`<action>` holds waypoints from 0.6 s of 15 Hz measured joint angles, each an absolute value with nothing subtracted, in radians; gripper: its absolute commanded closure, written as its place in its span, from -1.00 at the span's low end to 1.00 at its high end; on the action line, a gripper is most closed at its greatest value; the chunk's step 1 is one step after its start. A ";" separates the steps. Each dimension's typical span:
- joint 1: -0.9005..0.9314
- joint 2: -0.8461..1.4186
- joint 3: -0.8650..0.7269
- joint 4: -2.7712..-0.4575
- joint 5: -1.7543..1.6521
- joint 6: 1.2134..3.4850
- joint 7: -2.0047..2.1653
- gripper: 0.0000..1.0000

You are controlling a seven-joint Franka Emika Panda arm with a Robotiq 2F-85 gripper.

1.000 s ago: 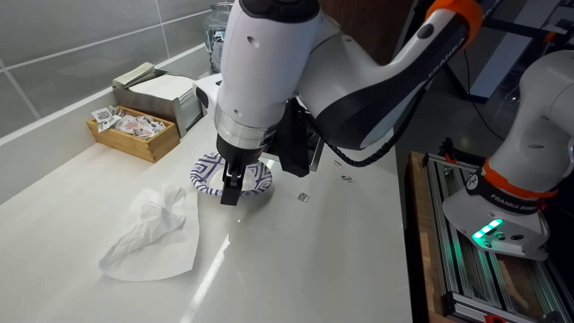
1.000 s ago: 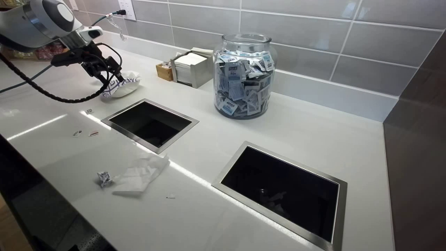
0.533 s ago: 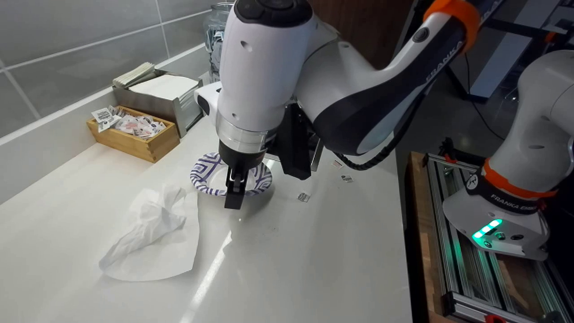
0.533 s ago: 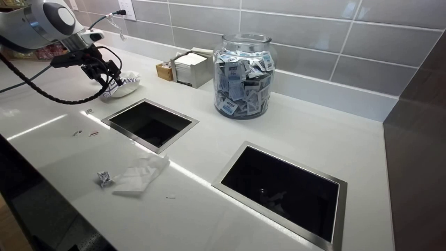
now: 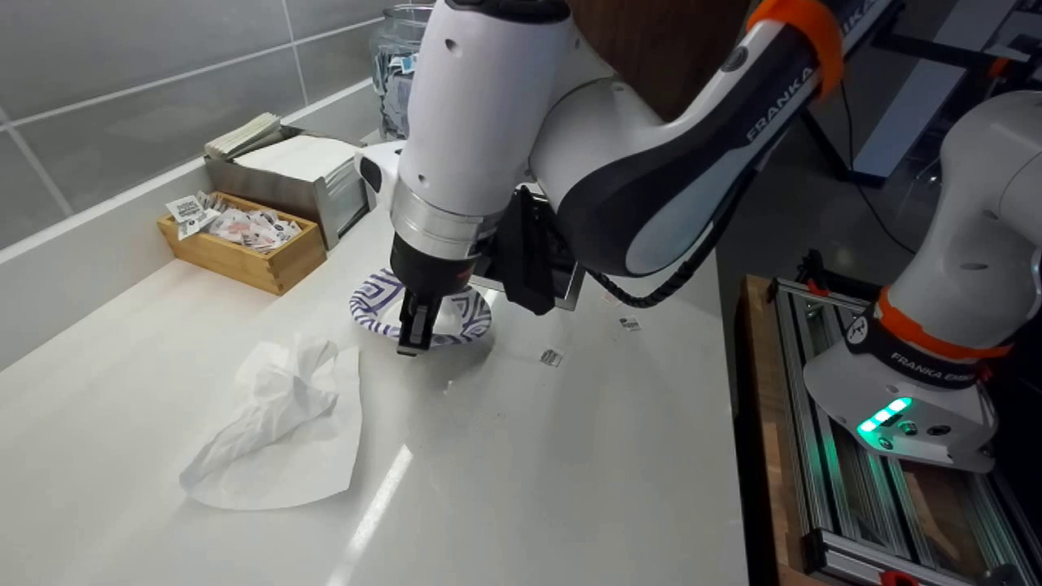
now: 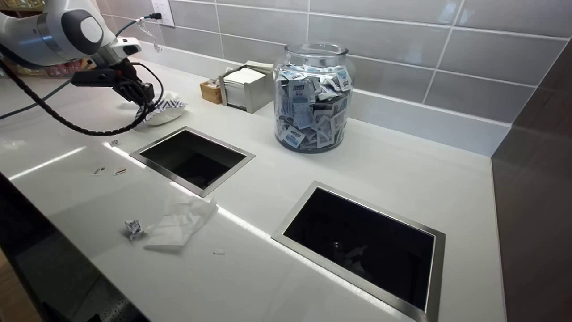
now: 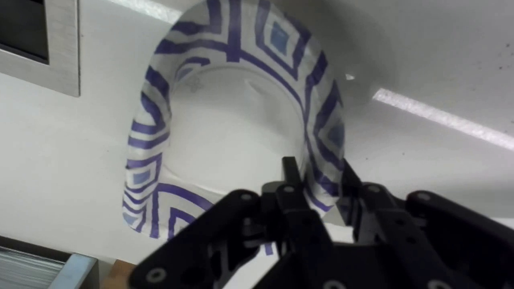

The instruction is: Crumple up the white plate on all sides

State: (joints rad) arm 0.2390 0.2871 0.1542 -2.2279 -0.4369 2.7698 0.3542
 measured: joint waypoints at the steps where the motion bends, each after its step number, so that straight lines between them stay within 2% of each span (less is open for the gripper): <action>1: 0.234 0.287 0.155 -2.233 -0.394 2.798 0.318 1.00; 5: 0.167 0.277 0.222 -2.250 -0.145 2.864 0.118 0.98; 9: -0.039 0.262 0.449 -2.257 0.173 2.858 -0.128 0.99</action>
State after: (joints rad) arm -0.0391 0.2625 0.4491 -2.2574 0.1734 2.8583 -0.1277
